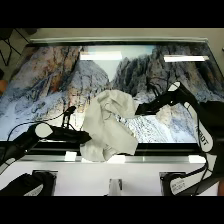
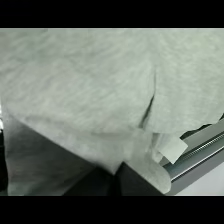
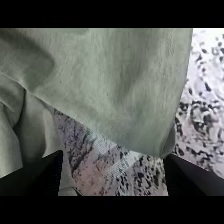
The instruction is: Fold the shirts.
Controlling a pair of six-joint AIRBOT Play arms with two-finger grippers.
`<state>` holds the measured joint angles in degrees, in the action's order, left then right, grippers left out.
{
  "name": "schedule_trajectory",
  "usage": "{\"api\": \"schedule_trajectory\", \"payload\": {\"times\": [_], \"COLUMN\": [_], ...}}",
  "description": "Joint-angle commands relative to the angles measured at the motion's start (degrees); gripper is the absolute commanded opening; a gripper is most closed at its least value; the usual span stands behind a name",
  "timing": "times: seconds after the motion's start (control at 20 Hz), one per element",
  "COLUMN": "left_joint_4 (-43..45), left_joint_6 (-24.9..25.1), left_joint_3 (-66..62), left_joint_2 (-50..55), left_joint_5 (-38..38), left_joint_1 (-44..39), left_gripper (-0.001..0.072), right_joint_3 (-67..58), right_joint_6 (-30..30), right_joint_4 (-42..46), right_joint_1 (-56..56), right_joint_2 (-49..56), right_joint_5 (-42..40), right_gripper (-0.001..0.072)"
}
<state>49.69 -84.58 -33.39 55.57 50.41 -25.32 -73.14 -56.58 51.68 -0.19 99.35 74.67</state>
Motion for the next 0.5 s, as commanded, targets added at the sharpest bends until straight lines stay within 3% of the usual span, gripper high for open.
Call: {"api": "schedule_trajectory", "payload": {"times": [0.0, 0.25, 0.4, 0.45], "left_joint_4": [0.0, 0.0, 0.0, 0.0], "left_joint_6": [3.0, 3.1, 3.1, 3.1], "left_joint_3": [-2.0, -3.7, -3.8, -3.8], "left_joint_2": [-1.3, -2.4, -4.4, -5.1], "left_joint_5": [0.1, 0.1, 0.2, 0.2], "left_joint_1": [0.0, -0.1, 0.0, 0.0], "left_gripper": [0.0037, 0.0037, 0.0037, 0.0037], "right_joint_3": [0.0, 0.0, 0.0, 0.0], "right_joint_6": [-2.6, -4.6, -5.2, -6.0], "right_joint_4": [-4.5, -7.3, -7.3, -7.3], "right_joint_1": [0.2, 0.2, 0.2, 0.2], "right_joint_2": [2.4, 5.1, 5.4, 5.4], "right_joint_5": [-3.7, -4.8, -7.0, -7.6], "right_gripper": [0.0672, 0.0649, 0.0426, 0.0151]}}
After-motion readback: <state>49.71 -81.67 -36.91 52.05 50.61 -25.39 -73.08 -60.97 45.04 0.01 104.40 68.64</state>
